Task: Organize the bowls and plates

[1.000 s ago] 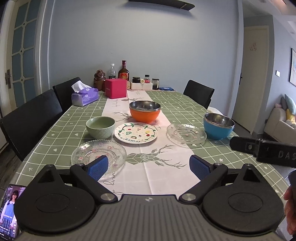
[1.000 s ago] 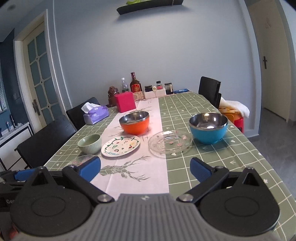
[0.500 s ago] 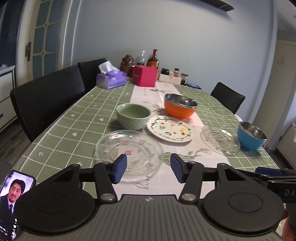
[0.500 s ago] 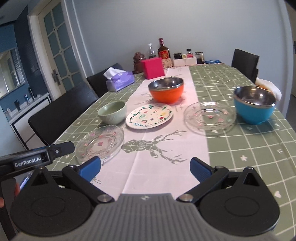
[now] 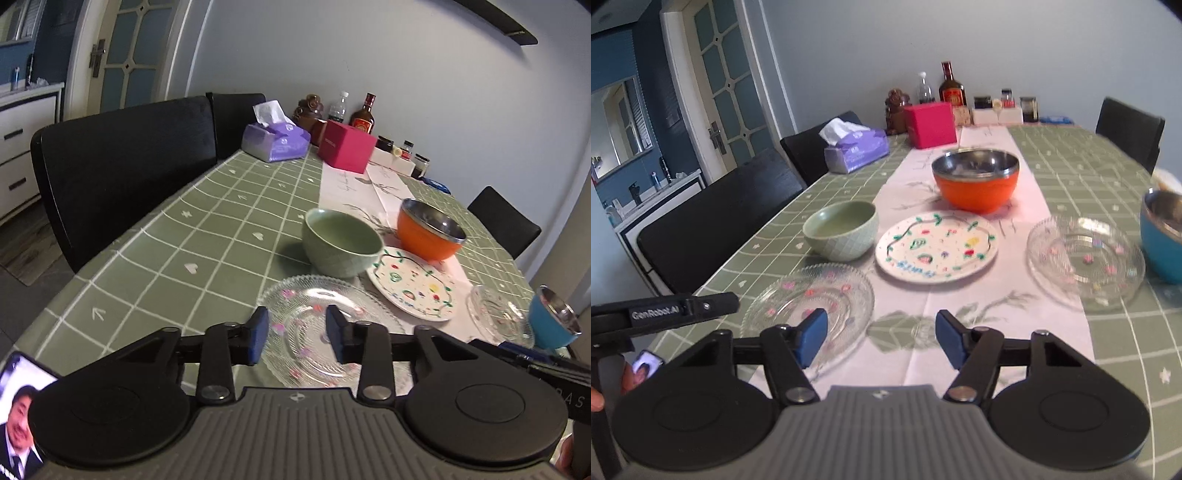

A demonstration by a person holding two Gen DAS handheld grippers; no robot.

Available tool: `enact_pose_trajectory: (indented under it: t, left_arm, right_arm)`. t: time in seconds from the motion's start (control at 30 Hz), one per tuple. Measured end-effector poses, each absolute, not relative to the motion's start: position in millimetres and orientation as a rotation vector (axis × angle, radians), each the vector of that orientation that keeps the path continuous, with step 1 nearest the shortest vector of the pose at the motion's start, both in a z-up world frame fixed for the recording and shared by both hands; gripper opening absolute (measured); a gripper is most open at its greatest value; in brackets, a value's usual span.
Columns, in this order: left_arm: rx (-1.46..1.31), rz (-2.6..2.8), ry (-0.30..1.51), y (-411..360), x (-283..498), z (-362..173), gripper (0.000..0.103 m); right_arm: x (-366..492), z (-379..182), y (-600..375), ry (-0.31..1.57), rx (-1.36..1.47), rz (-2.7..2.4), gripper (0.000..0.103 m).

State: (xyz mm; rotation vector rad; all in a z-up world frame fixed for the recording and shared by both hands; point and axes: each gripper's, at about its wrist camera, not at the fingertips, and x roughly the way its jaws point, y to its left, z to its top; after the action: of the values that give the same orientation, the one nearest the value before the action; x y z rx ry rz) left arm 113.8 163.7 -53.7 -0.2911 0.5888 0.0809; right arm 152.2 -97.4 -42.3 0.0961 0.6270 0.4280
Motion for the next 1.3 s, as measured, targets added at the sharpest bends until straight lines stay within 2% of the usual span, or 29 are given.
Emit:
enact_pose_trajectory:
  t: [0.27, 0.33, 0.57, 0.77, 0.87, 0.93, 1.1, 1.17, 1.3]
  left_arm:
    - [-0.32, 0.116, 0.609, 181, 132, -64, 0.049]
    - [-0.329, 0.108, 0.618, 183, 136, -67, 0.049]
    - [-0.4, 0.116, 0.684, 195, 148, -81, 0.049]
    - [-0.44, 0.106, 0.715, 201, 155, -90, 0.049]
    - [-0.477, 0.069, 0.724, 202, 157, -91, 0.042]
    - [-0.469, 0.058, 0.732, 199, 158, -92, 0.031]
    - [-0.454, 0.056, 0.718, 193, 157, -93, 0.026]
    - [-0.451, 0.056, 0.712, 193, 155, -94, 0.025]
    - [-0.413, 0.066, 0.712, 190, 154, -92, 0.017]
  right_arm:
    - [197, -60, -80, 0.786, 0.181, 0.486, 0.056]
    - [203, -66, -77, 0.815, 0.219, 0.496, 0.048]
    - [215, -77, -73, 0.869, 0.264, 0.482, 0.036]
    - [220, -86, -80, 0.894, 0.318, 0.481, 0.031]
    - [222, -88, -80, 0.907, 0.353, 0.494, 0.024]
    - [222, -91, -81, 0.912, 0.377, 0.503, 0.02]
    - [221, -96, -83, 0.907, 0.427, 0.506, 0.014]
    - [222, -97, -85, 0.906, 0.441, 0.498, 0.008]
    - [222, -99, -89, 0.903, 0.466, 0.504, 0.007]
